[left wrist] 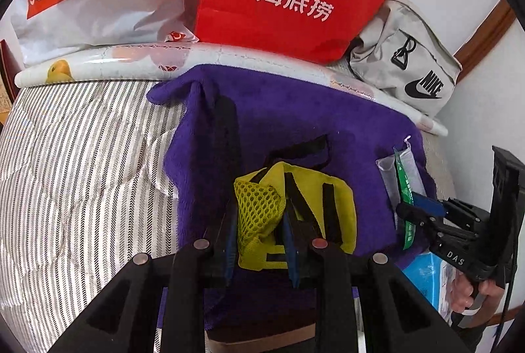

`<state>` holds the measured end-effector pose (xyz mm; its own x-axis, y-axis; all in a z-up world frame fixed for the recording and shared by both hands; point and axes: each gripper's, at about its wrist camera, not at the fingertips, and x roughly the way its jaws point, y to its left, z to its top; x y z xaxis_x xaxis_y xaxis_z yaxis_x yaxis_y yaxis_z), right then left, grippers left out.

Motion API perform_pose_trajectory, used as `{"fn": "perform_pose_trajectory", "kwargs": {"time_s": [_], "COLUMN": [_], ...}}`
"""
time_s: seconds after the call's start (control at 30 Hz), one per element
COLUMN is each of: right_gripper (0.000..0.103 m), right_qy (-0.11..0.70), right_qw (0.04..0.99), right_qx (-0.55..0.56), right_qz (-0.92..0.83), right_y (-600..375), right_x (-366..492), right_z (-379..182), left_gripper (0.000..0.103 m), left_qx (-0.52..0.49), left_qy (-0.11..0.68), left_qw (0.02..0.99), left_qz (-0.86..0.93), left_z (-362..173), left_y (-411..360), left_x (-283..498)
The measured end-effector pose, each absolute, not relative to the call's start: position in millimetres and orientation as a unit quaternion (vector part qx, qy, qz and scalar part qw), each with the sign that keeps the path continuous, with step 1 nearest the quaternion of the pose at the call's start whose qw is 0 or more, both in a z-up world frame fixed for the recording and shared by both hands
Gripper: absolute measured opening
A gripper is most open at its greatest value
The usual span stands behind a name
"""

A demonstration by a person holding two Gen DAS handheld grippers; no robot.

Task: Organize soft objects
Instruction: 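Lower the green packet and yellow bag onto the purple towel and open both grippers, then grasp white glove with left gripper while right gripper reaches toward white cloth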

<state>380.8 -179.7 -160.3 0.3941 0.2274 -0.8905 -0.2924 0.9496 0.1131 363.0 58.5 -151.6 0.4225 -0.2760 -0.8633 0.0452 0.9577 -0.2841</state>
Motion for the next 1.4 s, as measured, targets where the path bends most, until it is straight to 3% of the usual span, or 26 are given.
{"fn": "perform_pose_trajectory", "kwargs": {"time_s": [0.17,0.33,0.53,1.07,1.4], "right_gripper": [0.033,0.056,0.056,0.056,0.056], "right_qy": [0.531,0.530,0.514,0.445,0.413], "right_qw": [0.832,0.832,0.843,0.881,0.891], "right_qx": [-0.025,-0.025,-0.009,0.006,0.042], "right_qz": [0.156,0.160,0.159,0.163,0.186], "right_y": [-179.3,-180.6,-187.4,-203.7,-215.8], "right_x": [385.9,384.2,373.6,274.9,183.9], "right_z": [-161.0,-159.3,-144.2,-86.0,-74.0], "left_gripper": [0.026,0.033,0.047,0.047,0.047], "left_qx": [-0.109,-0.087,-0.068,-0.065,-0.068], "left_qy": [0.538,0.554,0.531,0.472,0.469], "left_qw": [0.831,0.824,0.841,0.875,0.875], "left_qz": [-0.087,-0.080,-0.078,-0.081,-0.095], "left_z": [-156.2,-157.3,-141.2,-71.9,-74.0], "left_y": [61.3,58.5,57.0,56.1,48.5], "left_x": [367.1,367.2,352.4,256.1,173.4]}}
